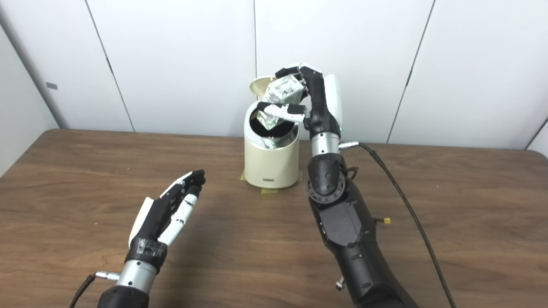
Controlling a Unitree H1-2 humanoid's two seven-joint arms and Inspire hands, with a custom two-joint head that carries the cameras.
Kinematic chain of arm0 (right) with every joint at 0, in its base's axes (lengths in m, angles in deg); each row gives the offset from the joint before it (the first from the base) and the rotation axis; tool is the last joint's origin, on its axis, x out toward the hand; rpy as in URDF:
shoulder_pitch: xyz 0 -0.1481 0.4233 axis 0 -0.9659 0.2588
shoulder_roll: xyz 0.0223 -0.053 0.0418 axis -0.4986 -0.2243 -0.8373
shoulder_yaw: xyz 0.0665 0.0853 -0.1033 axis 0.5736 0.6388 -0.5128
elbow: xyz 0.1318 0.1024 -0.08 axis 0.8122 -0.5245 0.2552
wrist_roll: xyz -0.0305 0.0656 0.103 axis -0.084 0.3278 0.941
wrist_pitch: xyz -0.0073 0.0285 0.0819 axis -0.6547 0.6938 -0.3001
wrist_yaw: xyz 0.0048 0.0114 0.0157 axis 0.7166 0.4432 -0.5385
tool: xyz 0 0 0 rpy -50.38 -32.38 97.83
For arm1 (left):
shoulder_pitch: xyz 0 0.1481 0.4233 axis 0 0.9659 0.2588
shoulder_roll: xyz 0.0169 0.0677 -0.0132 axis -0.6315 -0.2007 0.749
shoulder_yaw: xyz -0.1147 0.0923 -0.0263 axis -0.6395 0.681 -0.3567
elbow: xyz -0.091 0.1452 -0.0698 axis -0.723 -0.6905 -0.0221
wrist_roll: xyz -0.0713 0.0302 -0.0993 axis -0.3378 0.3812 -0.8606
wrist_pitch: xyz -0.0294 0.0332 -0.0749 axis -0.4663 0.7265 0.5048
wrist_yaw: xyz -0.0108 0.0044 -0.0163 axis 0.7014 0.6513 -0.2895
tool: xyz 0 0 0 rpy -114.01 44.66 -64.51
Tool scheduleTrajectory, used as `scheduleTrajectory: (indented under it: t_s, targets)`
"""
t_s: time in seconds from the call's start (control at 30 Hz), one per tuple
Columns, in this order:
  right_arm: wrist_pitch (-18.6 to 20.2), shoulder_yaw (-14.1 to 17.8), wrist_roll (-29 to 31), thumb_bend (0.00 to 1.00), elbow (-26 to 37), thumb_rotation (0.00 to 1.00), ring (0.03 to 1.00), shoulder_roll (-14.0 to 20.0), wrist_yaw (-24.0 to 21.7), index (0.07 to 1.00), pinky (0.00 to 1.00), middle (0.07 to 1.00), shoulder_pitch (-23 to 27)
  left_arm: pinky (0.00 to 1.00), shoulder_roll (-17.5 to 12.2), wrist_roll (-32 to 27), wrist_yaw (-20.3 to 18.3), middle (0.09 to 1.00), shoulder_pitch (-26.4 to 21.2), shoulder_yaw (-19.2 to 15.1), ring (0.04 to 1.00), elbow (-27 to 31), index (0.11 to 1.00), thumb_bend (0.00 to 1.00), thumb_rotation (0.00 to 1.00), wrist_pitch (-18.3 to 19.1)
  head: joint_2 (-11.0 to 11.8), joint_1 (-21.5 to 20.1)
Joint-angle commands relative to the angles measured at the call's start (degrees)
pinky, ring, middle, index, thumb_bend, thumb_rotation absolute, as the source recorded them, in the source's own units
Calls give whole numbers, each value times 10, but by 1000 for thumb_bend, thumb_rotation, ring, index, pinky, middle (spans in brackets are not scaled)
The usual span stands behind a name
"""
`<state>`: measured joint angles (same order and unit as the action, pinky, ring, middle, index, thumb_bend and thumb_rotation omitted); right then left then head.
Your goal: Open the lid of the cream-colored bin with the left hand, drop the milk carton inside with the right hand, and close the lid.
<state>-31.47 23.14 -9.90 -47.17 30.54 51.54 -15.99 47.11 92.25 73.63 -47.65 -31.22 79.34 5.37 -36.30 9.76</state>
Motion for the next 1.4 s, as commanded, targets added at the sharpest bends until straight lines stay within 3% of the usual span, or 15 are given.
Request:
scheduleTrajectory:
  t_s: [0.0,0.5,0.7,0.83,0.9,0.97,1.0,1.07,1.1,1.23,1.37]
  targets:
    - [-16,-1,-5,513,16,0,381,-3,9,521,315,511,34,896,-3,7,-2,866,-2,1,882,18,862,380,726,-4,-1,0]
    - [-27,-5,0,495,21,0,414,-3,4,523,302,518,20,874,4,4,4,861,-1,6,872,9,859,401,698,-11,-6,-3]
    - [-14,-17,-16,501,23,0,420,2,0,517,373,504,14,883,5,5,6,858,2,4,874,13,850,408,700,-6,-7,-1]
    - [26,-31,-43,519,32,0,461,8,-10,485,531,499,11,875,5,4,7,860,2,5,870,14,862,398,690,-11,-8,-3]
    - [45,-37,-56,524,38,0,575,11,-15,469,598,526,9,859,5,2,7,855,3,5,859,13,874,387,711,-18,-8,-3]
    - [58,-45,-72,524,42,1,626,14,-15,468,631,538,9,848,5,3,9,851,3,5,851,12,880,387,720,-23,-8,-3]
    - [62,-48,-78,524,43,82,653,16,-15,481,641,593,8,844,5,4,10,847,3,6,846,13,884,389,725,-23,-8,-3]
    - [67,-51,-83,525,47,125,680,17,-17,487,659,625,7,853,10,3,13,844,4,4,848,14,899,398,716,-23,-9,-3]
    - [72,-52,-86,525,50,136,702,18,-18,489,671,641,6,844,15,-4,17,845,4,1,847,12,924,403,690,-29,-9,-3]
    - [81,-63,-101,525,62,144,812,24,-20,489,884,714,3,795,26,-12,27,845,6,-4,825,8,996,422,612,-48,-9,-3]
    - [78,-66,-107,525,64,146,832,26,-14,488,968,740,2,805,26,-4,32,855,6,-2,834,5,1000,431,588,-56,-9,-4]
